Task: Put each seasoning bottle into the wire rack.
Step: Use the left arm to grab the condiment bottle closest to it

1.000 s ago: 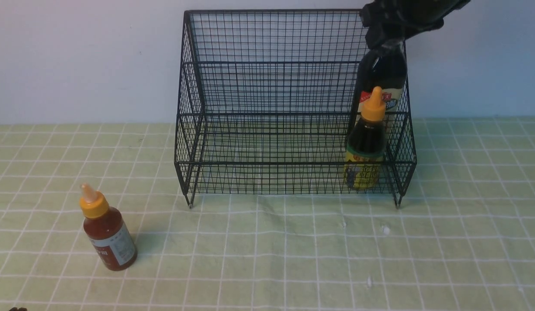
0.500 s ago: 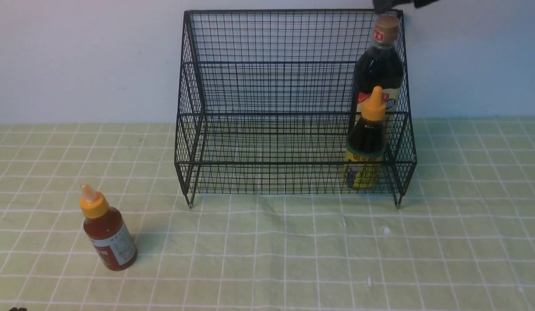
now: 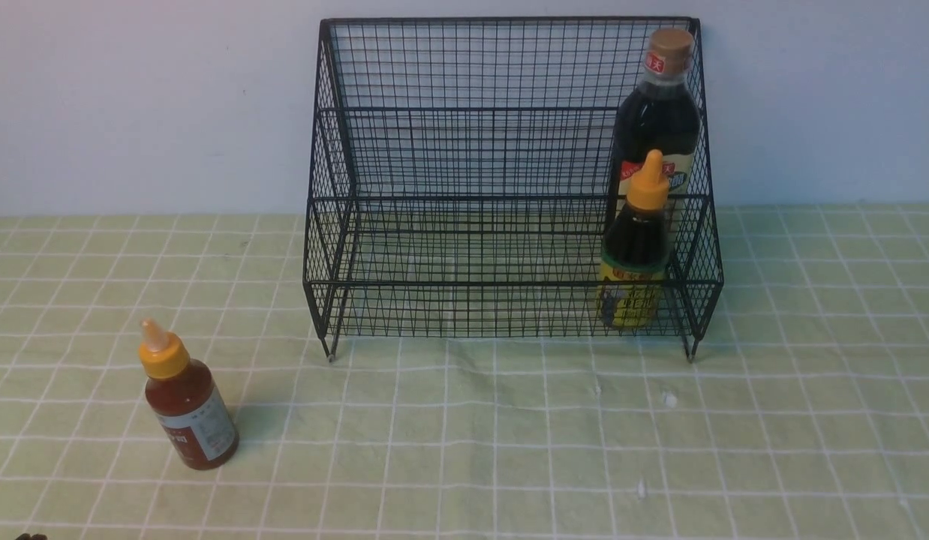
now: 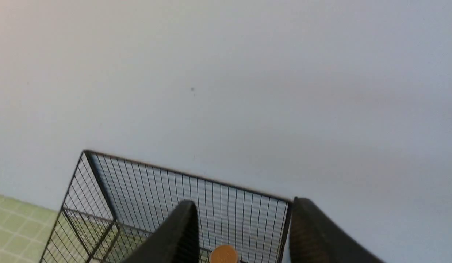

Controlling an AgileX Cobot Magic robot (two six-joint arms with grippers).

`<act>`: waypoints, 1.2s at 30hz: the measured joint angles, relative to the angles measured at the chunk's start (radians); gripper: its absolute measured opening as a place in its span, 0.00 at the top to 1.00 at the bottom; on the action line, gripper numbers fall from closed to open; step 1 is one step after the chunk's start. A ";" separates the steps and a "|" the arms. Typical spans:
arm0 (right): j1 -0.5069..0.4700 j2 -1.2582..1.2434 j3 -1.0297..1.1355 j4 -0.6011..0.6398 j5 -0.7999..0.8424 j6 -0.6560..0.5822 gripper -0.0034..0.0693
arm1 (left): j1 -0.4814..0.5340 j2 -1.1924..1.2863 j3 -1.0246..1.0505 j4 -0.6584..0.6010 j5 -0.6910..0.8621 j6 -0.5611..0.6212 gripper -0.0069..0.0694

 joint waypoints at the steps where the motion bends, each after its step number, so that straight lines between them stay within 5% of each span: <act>1: 0.000 -0.039 -0.002 -0.006 0.000 0.002 0.65 | 0.000 0.000 0.000 0.000 0.000 0.000 0.92; 8: 0.000 -0.206 0.014 0.003 0.000 0.025 0.95 | 0.000 0.000 0.000 0.000 0.000 0.000 0.92; 19: 0.000 -0.559 0.533 -0.021 -0.059 0.023 0.97 | 0.000 0.000 0.000 0.000 0.000 0.000 0.92; 28: 0.000 -0.921 1.185 -0.004 -0.413 0.023 0.97 | 0.000 0.000 0.002 0.000 -0.027 -0.032 0.92; 36: 0.000 -1.399 1.853 0.041 -1.015 0.034 0.97 | 0.000 0.000 0.002 -0.247 -0.248 -0.193 0.92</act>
